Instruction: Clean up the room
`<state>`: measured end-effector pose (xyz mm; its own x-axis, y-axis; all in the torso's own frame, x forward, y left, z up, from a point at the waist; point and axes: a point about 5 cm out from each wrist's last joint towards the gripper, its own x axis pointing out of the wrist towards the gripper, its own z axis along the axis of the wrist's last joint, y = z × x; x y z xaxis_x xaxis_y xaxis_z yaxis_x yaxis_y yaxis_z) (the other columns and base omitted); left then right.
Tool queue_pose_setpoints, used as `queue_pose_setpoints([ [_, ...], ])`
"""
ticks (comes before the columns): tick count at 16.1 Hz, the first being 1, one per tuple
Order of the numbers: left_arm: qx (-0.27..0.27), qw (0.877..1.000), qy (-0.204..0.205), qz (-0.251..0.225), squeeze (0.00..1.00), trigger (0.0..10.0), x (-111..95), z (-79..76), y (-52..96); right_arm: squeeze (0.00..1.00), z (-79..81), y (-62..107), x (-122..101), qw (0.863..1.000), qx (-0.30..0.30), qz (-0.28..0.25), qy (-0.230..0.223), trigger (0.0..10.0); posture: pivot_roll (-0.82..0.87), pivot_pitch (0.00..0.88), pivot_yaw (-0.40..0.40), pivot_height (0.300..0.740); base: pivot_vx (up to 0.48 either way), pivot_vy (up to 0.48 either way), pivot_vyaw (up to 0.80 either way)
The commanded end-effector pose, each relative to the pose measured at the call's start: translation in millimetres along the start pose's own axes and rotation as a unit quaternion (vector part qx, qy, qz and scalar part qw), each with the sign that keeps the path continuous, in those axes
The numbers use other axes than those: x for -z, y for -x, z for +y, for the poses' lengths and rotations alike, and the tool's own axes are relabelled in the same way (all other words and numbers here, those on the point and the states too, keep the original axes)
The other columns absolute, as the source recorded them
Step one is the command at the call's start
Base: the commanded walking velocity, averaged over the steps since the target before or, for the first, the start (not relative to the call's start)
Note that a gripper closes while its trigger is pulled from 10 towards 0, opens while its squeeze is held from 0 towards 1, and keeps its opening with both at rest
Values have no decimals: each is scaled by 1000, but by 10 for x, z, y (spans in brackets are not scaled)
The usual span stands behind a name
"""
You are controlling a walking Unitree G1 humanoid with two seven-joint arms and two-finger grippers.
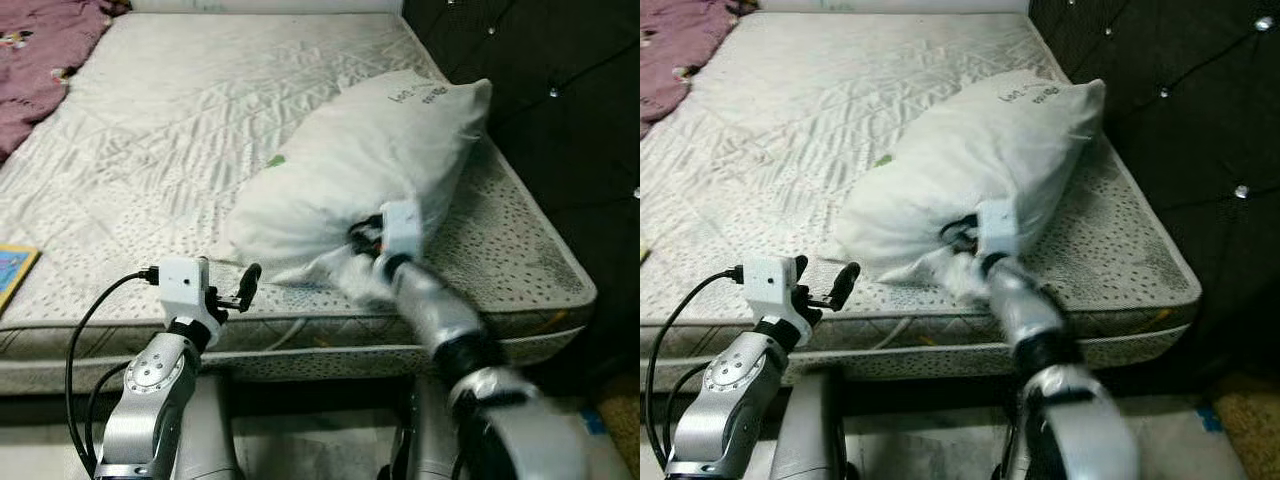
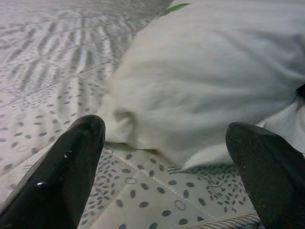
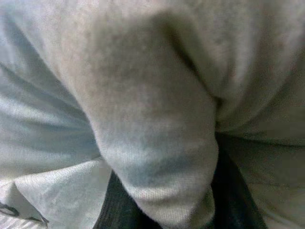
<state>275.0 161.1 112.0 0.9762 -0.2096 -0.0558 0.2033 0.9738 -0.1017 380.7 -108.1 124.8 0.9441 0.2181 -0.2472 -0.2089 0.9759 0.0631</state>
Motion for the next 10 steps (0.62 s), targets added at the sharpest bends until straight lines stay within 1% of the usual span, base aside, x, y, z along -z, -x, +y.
queue_pose_setpoints([
  [1,-11,1000,-3,3,0,10000,16,33,-1,0,-263,4,-386,996,49,-71,-1,0,-1,63,-33,510,0,0,0],
  [2,-13,1000,-3,3,0,10000,14,37,-5,0,-387,14,-458,994,69,-81,-1,0,-2,60,-34,510,0,0,0],
  [3,-14,1000,-4,3,0,10000,13,41,-10,0,-560,45,-547,991,98,-92,-2,0,-2,60,-34,510,0,0,0],
  [4,-15,1000,-4,3,0,10000,12,44,-12,0,-678,75,-612,988,120,-102,-2,0,-3,61,-31,510,0,0,0],
  [5,-16,1000,-5,3,0,10000,12,45,-14,0,-843,116,-687,983,148,-112,-1,0,-3,61,-31,510,0,0,0],
  [6,-16,1000,-5,3,0,10000,12,44,-14,0,-913,139,-717,980,162,-116,-1,0,-3,61,-31,510,0,0,0],
  [8,-17,1000,-7,5,0,10000,16,45,-15,0,-1254,270,-857,964,230,-132,1,0,-3,64,-25,510,0,0,0],
  [9,-18,1000,-7,5,0,10000,16,45,-13,0,-1304,293,-879,962,239,-134,2,0,-3,64,-25,510,0,0,0],
  [10,-19,1000,-8,6,0,10000,18,50,-15,0,-1396,339,-924,956,258,-139,4,0,-2,64,-26,510,0,0,0],
])
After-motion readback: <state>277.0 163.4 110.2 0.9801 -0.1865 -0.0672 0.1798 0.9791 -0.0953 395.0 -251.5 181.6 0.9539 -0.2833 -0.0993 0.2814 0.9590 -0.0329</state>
